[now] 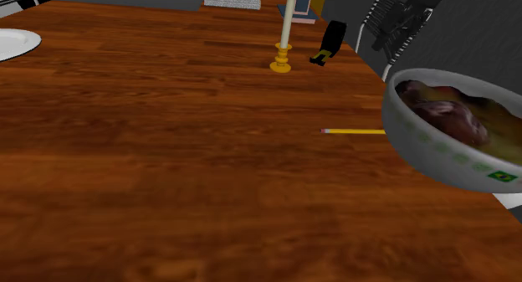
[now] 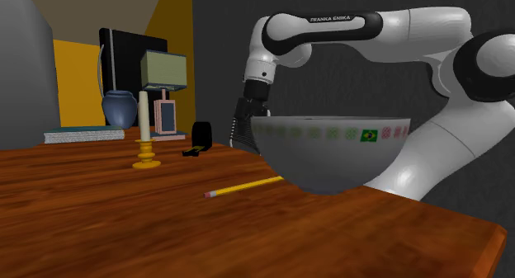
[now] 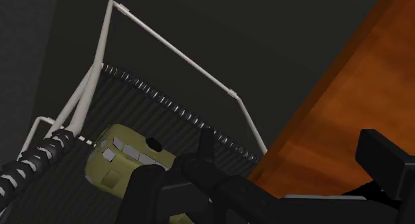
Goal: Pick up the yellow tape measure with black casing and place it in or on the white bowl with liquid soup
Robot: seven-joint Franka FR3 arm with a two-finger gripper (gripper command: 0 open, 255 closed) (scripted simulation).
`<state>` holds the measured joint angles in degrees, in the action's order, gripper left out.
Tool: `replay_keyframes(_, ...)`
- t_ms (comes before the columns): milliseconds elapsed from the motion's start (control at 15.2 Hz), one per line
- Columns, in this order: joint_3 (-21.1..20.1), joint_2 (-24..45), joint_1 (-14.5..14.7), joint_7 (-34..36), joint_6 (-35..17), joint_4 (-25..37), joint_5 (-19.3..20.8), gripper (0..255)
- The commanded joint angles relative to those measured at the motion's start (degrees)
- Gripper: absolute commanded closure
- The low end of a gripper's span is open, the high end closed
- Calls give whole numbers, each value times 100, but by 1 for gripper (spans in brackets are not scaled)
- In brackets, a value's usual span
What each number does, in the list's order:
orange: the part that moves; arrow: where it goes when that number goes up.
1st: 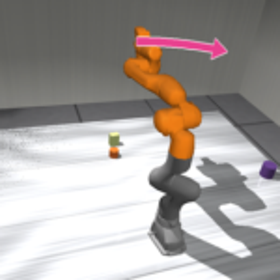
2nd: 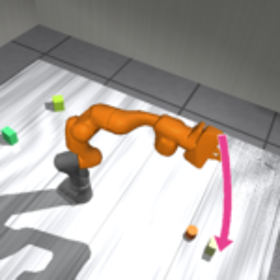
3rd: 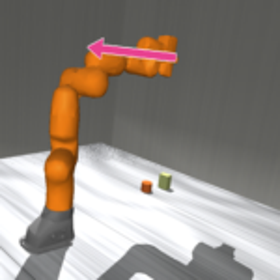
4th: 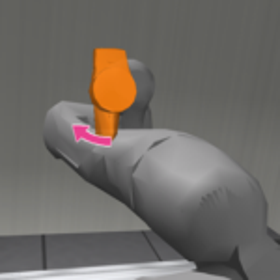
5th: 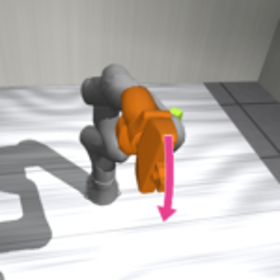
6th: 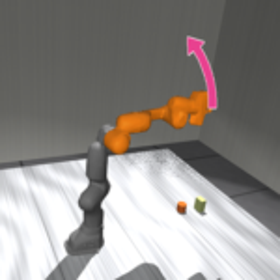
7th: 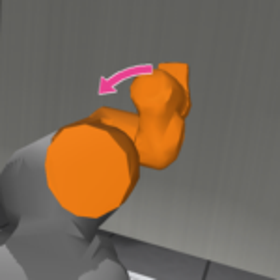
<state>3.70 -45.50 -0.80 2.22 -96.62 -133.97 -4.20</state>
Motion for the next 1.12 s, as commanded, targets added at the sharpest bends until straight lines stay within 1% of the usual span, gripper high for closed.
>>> replay_keyframes(0, 0, 0, 0, 0, 0, 0, 0, 0)
replay_keyframes(198, -548, 590, -227, 1387, 358, 670, -302, 0)
replay_keyframes(396, -1004, 1305, -467, 2761, 716, 1480, -536, 0)
replay_keyframes(594, -1374, 2115, -694, 4132, 1078, 2404, -695, 0)
replay_keyframes(726, -1570, 2699, -819, 5047, 1322, 3076, -760, 0)
replay_keyframes(792, -1629, 2926, -854, 5391, 1414, 3339, -776, 0)
replay_keyframes(1056, -1649, 2808, -828, 5365, 1104, 2914, -801, 0)
